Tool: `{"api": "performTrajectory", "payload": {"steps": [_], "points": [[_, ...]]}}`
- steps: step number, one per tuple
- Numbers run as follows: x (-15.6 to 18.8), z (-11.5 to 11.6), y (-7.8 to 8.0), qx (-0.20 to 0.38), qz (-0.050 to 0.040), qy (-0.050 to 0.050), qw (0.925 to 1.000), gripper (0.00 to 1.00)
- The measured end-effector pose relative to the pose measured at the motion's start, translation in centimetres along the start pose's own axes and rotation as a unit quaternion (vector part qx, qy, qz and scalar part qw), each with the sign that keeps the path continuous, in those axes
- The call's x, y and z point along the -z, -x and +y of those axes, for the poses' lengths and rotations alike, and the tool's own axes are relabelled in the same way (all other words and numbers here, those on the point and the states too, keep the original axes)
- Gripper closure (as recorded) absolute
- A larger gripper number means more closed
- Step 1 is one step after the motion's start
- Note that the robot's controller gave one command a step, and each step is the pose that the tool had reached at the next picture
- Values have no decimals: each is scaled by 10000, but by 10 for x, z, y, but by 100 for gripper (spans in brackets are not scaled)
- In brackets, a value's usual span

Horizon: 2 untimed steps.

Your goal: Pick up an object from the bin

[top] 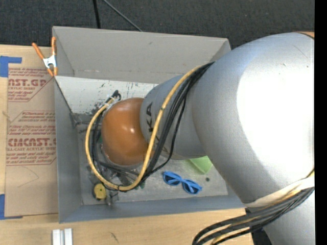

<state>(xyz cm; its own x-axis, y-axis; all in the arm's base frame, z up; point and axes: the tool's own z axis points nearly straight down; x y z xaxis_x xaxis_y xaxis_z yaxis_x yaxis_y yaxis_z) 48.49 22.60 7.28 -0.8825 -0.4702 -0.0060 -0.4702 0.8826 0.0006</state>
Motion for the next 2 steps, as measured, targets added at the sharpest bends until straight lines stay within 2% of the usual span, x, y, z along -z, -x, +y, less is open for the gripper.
{"api": "performTrajectory", "payload": {"steps": [1,2], "points": [[91,-26,19,40,-20,-9,10000,100],[210,-8,-1,-136,-19,-5,9999,100]]}}
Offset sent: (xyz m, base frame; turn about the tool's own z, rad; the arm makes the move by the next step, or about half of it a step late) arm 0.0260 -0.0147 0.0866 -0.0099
